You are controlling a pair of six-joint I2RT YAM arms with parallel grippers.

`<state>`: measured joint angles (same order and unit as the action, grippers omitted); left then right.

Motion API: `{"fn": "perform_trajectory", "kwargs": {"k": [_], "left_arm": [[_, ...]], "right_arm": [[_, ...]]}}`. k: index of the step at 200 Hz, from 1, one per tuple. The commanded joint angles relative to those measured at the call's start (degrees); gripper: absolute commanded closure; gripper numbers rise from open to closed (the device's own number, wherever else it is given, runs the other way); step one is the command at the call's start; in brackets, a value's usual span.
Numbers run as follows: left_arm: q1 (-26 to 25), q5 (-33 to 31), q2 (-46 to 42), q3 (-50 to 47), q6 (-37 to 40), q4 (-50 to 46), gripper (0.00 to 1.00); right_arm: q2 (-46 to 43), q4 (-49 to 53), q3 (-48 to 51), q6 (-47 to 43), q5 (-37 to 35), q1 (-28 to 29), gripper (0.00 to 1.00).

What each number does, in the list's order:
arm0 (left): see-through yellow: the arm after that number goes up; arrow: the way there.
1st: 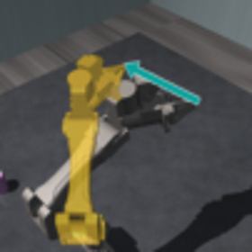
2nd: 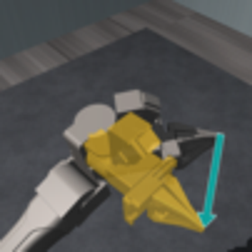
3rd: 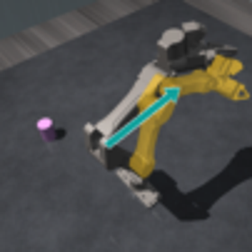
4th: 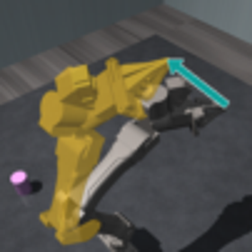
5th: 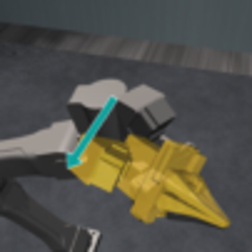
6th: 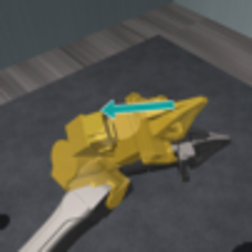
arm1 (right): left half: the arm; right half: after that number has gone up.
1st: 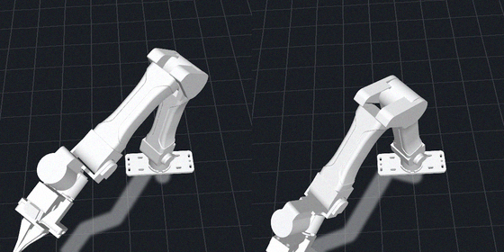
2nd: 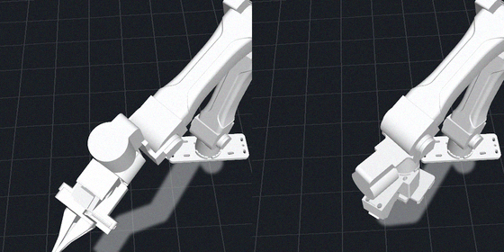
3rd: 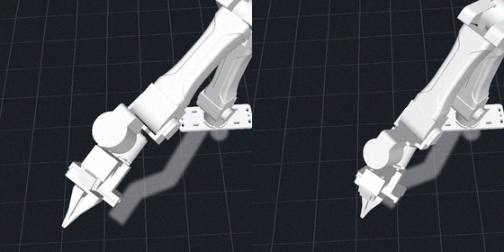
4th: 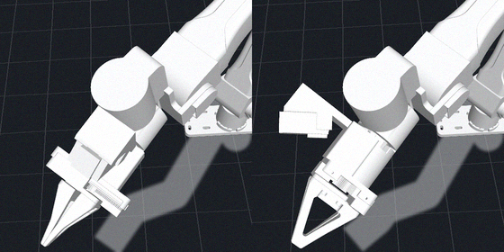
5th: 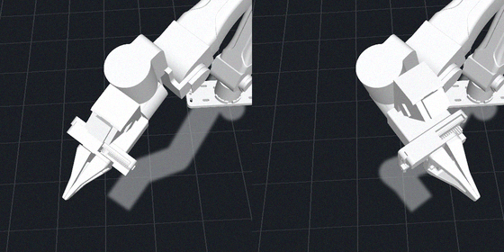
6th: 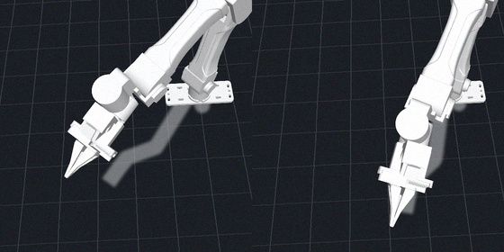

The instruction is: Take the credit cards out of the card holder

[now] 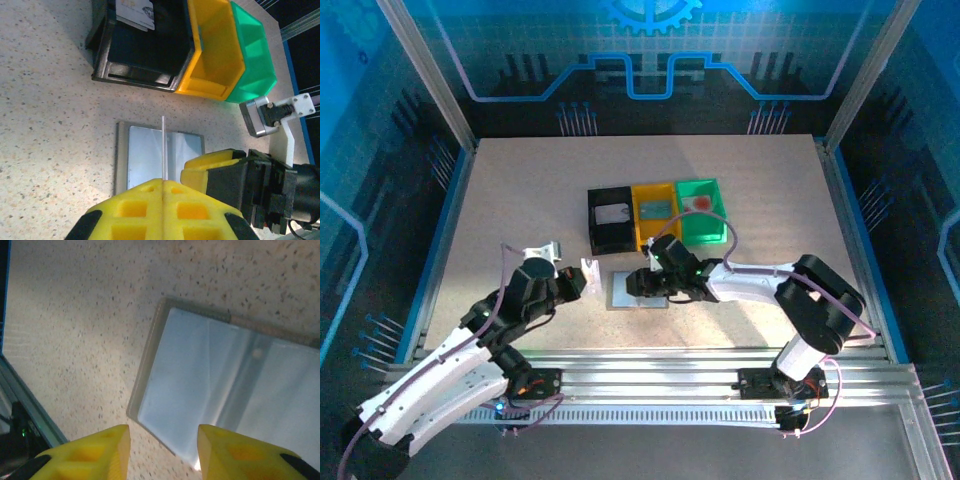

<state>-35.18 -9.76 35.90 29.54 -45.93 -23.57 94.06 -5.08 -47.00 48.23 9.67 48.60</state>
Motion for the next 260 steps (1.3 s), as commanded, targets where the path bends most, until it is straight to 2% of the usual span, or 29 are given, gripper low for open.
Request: {"fn": "perform_trajectory", "kwargs": {"k": [1, 48, 76, 87, 101, 159, 196, 235, 260], "left_arm": [[0.6, -2.4, -1.6, 2.3, 1.7, -3.3, 1.00], [0.9, -2.6, -2.4, 2.3, 1.9, -3.7, 1.00], [1.1, -2.7, -3.2, 1.9, 2.1, -4.3, 1.00], [1.1, -2.6, -3.5, 1.7, 2.1, -4.4, 1.00], [1.2, -2.6, -3.8, 1.4, 2.0, -4.4, 1.00], [1.5, -1.9, -4.2, 0.3, 1.4, -3.6, 1.00], [1.4, -1.5, -4.2, 0.1, 1.1, -3.6, 1.00], [1.6, -0.1, -3.9, -0.6, 0.3, -2.1, 1.00], [1.5, 1.1, -3.0, -1.1, -0.1, -0.8, 1.00]], "right_arm": [[2.7, 3.6, -3.0, 1.5, -4.0, 2.1, 0.57], [9.7, 3.8, -8.5, 3.4, -3.5, 3.1, 0.45], [11.5, 5.3, -8.6, 4.5, -5.7, 3.4, 0.44], [11.7, 5.7, -8.0, 5.0, -7.1, 3.5, 0.46], [11.6, 6.6, -6.8, 5.9, -9.5, 3.5, 0.54], [12.4, 10.7, -7.0, 5.9, -13.1, 3.5, 0.69], [13.6, 12.4, -9.4, 3.2, -9.8, 3.5, 0.74], [11.3, 11.7, -10.5, -1.1, -3.9, 3.1, 0.70], [8.6, 9.7, -9.4, -2.6, 0.0, 2.4, 0.64]]}}
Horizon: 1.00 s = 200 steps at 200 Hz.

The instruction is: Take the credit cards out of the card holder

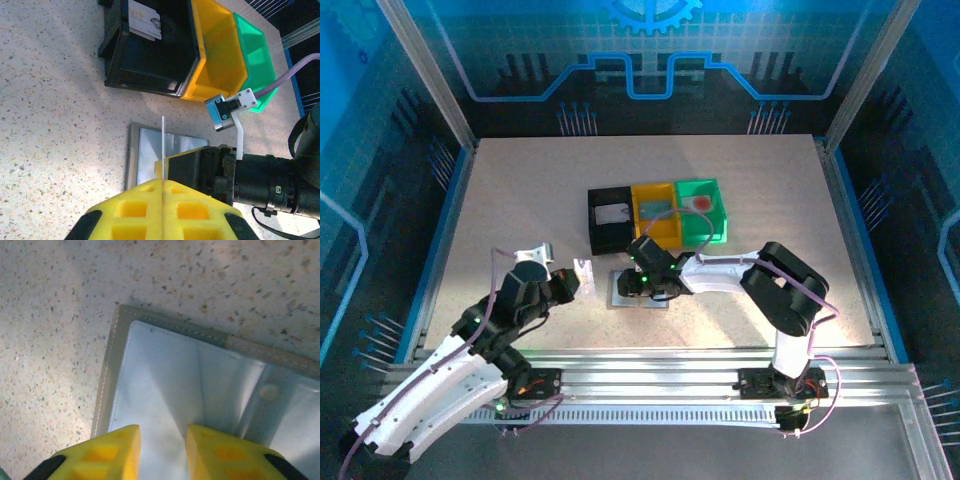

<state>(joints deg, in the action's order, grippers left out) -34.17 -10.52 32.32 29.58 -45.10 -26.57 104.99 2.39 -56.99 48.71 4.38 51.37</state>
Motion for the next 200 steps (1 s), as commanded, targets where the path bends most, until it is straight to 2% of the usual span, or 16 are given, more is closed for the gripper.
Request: {"fn": "perform_trajectory", "kwargs": {"k": [1, 33, 88, 133, 166, 184, 200], "left_arm": [[0.6, 1.9, 0.6, -1.2, -1.0, 2.2, 1.00], [0.6, 2.6, 0.7, -1.4, -1.3, 3.0, 1.00], [0.7, 2.6, 0.5, -1.3, -1.3, 3.0, 1.00], [0.7, 2.3, -0.3, -1.6, -1.4, 2.5, 1.00], [0.6, 2.5, -0.8, -2.3, -1.7, 2.6, 1.00], [0.7, 2.7, -0.8, -2.6, -1.9, 2.9, 1.00], [0.6, 3.1, -0.8, -3.0, -2.0, 3.5, 1.00]], "right_arm": [[-2.4, 2.2, 0.6, -3.1, 5.3, -0.4, 0.64], [-5.0, -0.4, 1.9, -4.1, 8.0, -1.3, 0.61], [-0.5, -0.6, -0.1, -0.6, 8.2, 0.1, 0.63], [2.5, 2.9, -1.2, 2.4, 2.5, 2.0, 0.67], [0.6, 3.5, 1.4, 3.9, -2.3, 1.5, 0.69], [-1.7, 1.8, 2.4, 3.2, -1.2, 0.7, 0.68], [-4.2, -2.1, 3.0, 1.3, 3.2, -0.2, 0.64]]}}
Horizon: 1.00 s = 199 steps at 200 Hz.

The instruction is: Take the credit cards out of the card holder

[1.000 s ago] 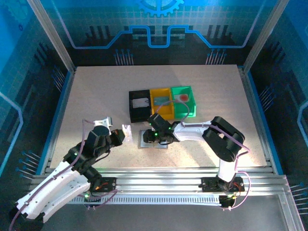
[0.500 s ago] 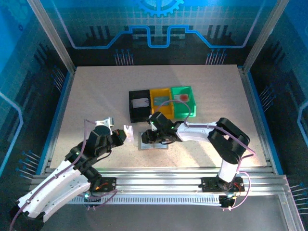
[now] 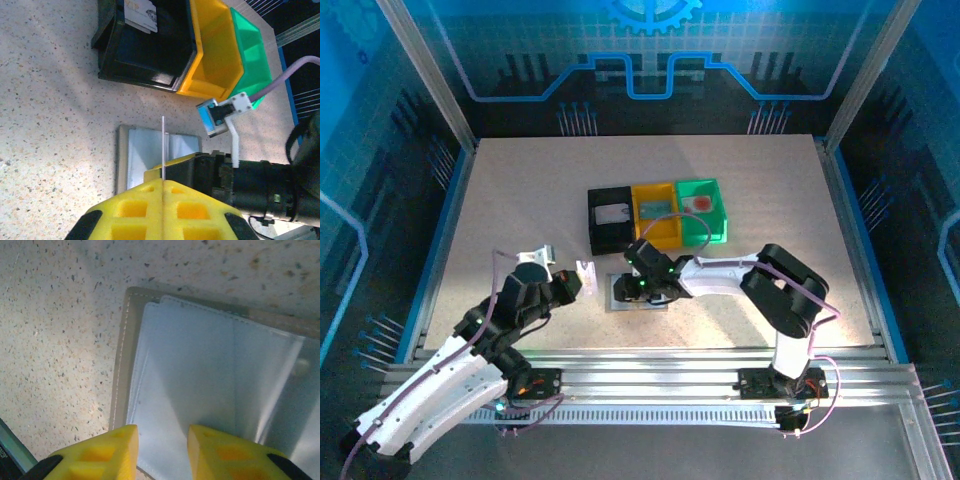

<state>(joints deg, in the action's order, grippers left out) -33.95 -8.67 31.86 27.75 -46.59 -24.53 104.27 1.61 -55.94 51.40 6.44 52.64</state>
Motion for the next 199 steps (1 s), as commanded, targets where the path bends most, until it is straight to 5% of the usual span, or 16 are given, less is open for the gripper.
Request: {"fn": "perform_trajectory", "kwargs": {"k": [1, 50, 199], "left_arm": [[0.4, 1.3, -0.3, -1.2, -0.5, 1.5, 1.00], [0.4, 3.9, 0.4, -1.9, -0.8, 4.4, 1.00], [0.4, 8.9, 0.8, -4.3, -3.0, 10.5, 1.00]], "right_arm": [[-3.6, -1.4, 2.0, -1.5, 1.5, -1.5, 0.64], [-7.9, -8.1, 3.0, -3.7, 13.3, -4.6, 0.60], [-11.7, -37.3, 14.8, 0.6, 21.0, -4.7, 0.53]]}}
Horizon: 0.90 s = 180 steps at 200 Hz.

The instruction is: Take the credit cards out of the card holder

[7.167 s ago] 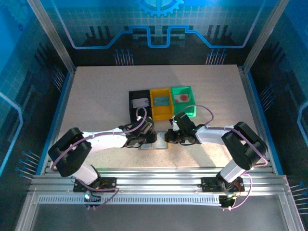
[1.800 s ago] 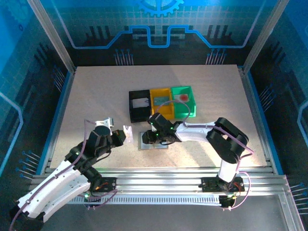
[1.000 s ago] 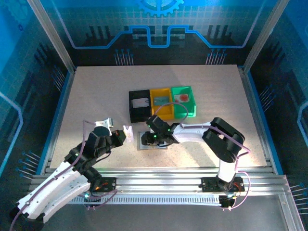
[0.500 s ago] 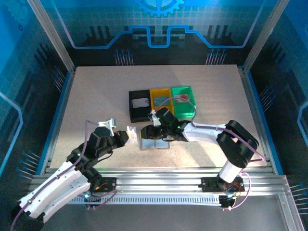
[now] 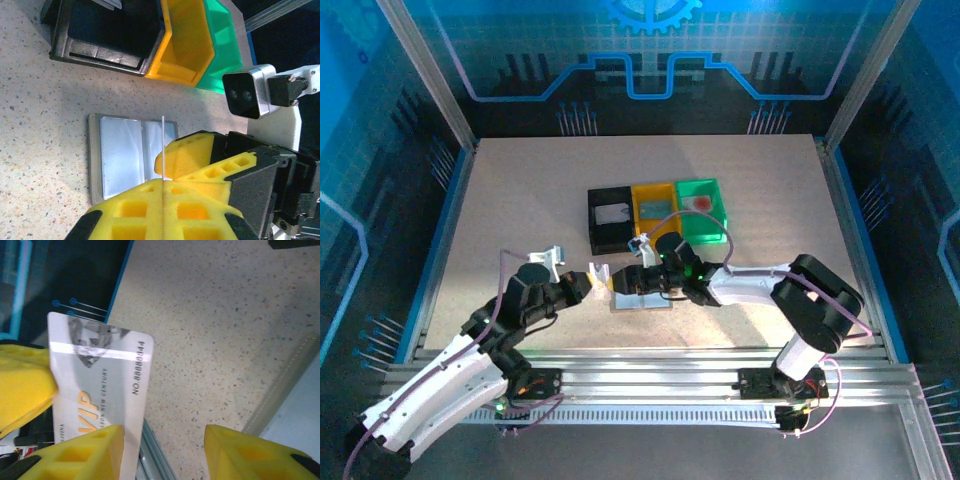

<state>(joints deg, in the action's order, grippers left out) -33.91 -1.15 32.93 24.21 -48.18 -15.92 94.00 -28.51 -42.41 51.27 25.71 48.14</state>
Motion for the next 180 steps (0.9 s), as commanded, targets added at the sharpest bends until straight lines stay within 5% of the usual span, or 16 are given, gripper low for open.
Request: {"fn": "perform_trajectory", "kwargs": {"k": [1, 92, 180], "left_arm": [[0.4, 1.3, -0.2, -0.7, -1.4, 1.9, 1.00], [0.3, 1.9, -0.1, -1.3, -2.4, 3.3, 1.00], [0.3, 2.1, -0.1, -1.9, -2.5, 3.9, 1.00]], "right_arm": [[-1.4, -7.3, 1.3, 0.8, 1.7, -0.2, 0.53], [-0.6, -13.4, 2.1, 2.2, 3.4, 0.1, 0.54], [-1.4, -16.0, 2.8, 3.1, 4.3, 0.2, 0.81]]}}
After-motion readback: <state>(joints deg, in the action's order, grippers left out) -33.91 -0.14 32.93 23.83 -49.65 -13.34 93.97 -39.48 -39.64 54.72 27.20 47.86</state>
